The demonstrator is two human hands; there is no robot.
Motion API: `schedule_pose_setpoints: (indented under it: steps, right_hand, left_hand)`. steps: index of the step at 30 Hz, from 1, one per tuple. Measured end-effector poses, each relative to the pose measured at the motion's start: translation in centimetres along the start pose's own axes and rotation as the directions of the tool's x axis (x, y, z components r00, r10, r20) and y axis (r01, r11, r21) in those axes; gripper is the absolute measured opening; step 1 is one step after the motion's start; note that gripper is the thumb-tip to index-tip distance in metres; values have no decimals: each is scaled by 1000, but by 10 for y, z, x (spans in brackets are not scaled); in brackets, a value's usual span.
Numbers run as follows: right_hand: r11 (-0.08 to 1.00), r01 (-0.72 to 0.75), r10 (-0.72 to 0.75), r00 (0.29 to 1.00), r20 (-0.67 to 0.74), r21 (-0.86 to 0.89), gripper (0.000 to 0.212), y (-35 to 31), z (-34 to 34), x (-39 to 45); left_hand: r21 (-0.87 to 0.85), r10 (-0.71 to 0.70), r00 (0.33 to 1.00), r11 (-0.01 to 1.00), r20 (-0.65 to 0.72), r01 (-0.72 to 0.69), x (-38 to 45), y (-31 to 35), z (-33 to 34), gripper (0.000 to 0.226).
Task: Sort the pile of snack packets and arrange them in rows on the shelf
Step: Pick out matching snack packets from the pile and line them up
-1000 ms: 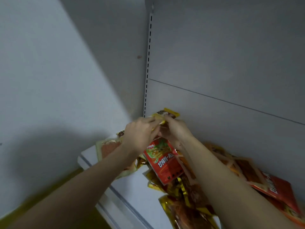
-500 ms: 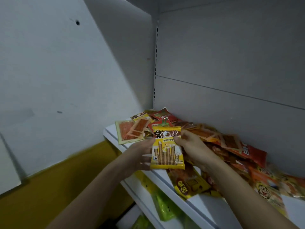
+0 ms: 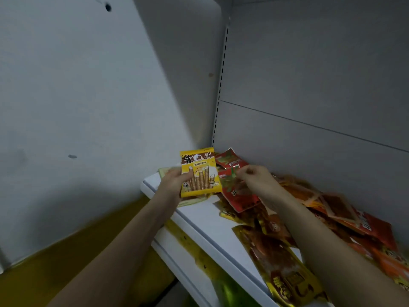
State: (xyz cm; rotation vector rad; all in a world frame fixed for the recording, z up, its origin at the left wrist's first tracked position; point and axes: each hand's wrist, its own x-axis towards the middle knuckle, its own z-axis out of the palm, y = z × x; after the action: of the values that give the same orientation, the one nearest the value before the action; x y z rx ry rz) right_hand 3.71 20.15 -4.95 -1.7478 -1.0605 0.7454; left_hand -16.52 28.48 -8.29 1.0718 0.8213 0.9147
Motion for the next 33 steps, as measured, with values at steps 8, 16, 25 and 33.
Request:
schedule_pose_setpoints:
  steps: [8, 16, 25, 33]
  right_hand:
    - [885, 45, -80, 995, -55, -464, 26, -10, 54, 121]
    - [757, -13, 4, 1000, -16, -653, 26, 3, 89, 178]
    - [934, 7, -146, 919, -366, -357, 19, -29, 49, 174]
    - [986, 28, 58, 864, -501, 163, 8, -35, -19, 121]
  left_hand:
    - [55, -34, 999, 998, 42, 32, 72, -13, -16, 20]
    - [64, -58, 998, 996, -2, 58, 98, -32, -29, 26]
    - [152, -173, 984, 974, 32, 166, 101, -9, -28, 20]
    - [97, -66, 998, 993, 13, 65, 104, 23, 2, 25]
